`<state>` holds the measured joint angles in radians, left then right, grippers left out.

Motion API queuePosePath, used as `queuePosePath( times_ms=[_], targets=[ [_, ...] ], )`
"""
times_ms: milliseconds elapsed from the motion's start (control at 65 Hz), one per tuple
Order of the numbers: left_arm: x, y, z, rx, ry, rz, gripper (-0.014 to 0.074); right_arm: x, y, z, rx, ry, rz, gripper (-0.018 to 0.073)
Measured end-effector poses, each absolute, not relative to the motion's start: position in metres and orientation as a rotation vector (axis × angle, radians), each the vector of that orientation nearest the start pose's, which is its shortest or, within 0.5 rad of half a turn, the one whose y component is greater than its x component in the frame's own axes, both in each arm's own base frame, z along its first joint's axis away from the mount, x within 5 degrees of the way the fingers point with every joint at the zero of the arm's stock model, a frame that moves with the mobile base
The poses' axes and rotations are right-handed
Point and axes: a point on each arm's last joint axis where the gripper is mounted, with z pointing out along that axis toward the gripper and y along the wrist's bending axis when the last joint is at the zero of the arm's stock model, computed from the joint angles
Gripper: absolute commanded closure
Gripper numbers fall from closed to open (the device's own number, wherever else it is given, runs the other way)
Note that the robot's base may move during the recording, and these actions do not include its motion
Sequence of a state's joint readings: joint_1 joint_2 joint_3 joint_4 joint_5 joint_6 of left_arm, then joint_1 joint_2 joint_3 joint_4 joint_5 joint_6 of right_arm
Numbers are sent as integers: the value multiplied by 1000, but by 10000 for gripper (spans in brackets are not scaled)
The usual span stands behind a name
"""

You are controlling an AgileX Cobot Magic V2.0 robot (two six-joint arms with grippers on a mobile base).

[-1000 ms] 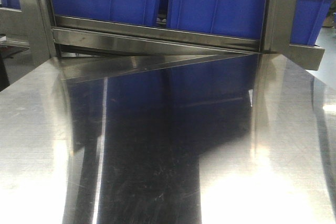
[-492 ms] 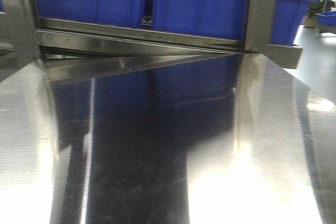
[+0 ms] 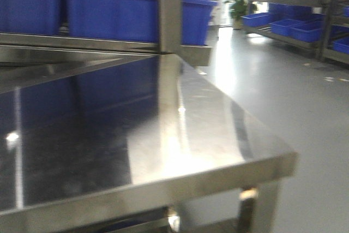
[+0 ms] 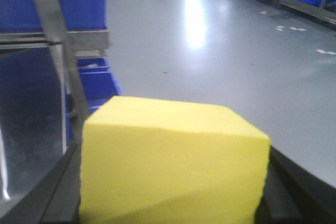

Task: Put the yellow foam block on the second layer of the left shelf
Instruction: 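Drive the base away from the table holding the cube in the right gripper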

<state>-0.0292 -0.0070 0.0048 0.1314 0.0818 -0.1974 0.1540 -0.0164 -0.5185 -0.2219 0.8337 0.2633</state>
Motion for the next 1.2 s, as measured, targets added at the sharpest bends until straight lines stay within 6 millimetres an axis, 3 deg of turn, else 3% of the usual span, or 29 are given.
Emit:
queuePosePath(
  times_ms=[1200],
  targets=[
    [56, -1, 205, -38, 1562, -67, 460, -2, -16, 303, 84, 1767, 41, 305]
  ],
)
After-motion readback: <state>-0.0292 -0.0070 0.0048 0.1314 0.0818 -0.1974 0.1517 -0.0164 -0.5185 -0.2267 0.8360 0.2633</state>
